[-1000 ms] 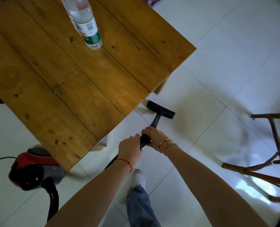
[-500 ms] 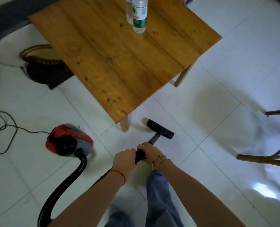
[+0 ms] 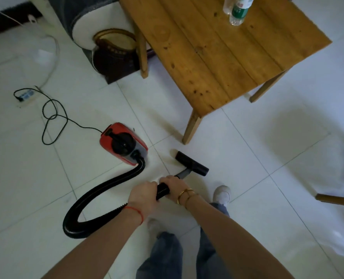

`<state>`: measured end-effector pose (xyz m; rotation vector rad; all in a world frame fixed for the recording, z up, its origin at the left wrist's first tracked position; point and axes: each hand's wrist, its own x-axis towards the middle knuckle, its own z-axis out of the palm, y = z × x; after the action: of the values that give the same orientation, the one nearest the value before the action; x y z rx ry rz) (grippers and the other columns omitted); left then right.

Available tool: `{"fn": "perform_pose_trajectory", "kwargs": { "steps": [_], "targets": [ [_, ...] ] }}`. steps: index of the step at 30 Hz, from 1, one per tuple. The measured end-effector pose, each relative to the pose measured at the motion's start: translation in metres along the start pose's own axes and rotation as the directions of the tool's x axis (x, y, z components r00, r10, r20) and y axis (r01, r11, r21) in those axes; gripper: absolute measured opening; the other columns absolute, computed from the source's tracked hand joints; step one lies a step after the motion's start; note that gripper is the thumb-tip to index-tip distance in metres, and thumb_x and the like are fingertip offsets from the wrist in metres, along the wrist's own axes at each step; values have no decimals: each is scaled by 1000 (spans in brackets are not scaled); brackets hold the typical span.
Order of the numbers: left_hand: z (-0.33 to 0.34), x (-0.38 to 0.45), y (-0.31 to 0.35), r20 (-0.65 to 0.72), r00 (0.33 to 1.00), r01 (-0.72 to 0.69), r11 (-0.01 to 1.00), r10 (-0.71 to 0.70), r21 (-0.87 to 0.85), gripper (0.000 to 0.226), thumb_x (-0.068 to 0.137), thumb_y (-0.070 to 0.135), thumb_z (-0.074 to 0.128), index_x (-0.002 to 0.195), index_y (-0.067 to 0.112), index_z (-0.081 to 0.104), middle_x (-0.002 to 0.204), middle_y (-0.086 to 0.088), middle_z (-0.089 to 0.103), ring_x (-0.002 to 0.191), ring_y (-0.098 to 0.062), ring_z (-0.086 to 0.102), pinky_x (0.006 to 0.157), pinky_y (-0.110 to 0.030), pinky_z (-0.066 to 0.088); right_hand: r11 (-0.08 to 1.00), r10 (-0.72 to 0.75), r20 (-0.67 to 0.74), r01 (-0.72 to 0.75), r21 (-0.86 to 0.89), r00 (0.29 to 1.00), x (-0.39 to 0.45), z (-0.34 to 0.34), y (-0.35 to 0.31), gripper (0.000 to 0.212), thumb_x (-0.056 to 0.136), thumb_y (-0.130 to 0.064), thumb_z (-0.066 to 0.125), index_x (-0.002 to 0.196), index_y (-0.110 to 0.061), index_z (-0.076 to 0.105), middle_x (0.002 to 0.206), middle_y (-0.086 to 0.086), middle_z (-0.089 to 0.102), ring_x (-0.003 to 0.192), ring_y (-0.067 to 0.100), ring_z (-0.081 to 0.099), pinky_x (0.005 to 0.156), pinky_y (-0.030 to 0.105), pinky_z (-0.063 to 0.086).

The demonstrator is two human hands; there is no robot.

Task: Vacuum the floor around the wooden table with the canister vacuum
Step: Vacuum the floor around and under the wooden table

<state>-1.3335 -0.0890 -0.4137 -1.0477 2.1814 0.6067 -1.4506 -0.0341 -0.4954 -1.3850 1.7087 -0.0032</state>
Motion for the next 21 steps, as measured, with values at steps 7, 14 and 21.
{"fn": "perform_pose_trajectory", "kwargs": {
  "steps": [7,14,21],
  "targets": [
    [1,-14,-57,-30,996,82,995,-84,-50,31,89,27,56,118,16,52,115,-3,60,104,-20,61,83,-28,48,991,-107,61,111,-75,992,32,5,-56,27,85,-13,60,112,-8,55,113,17,56,105,33,56,94,41,46],
    [-13,8,-89,-33,985,158,972,-166,-175,32,88,26,57,117,15,53,114,-6,60,100,-22,63,79,-28,48,970,-185,95,197,-141,978,78,-17,-77,27,88,-14,57,114,-8,56,118,18,54,109,34,55,94,41,45],
    [-47,52,-108,-54,970,217,947,-236,-238,28,86,26,57,112,15,56,107,-4,64,96,-21,64,73,-30,49,936,-248,173,282,-210,953,143,-59,-84,31,85,-6,58,116,-6,57,117,21,53,107,36,53,93,43,44]
  ]
}}
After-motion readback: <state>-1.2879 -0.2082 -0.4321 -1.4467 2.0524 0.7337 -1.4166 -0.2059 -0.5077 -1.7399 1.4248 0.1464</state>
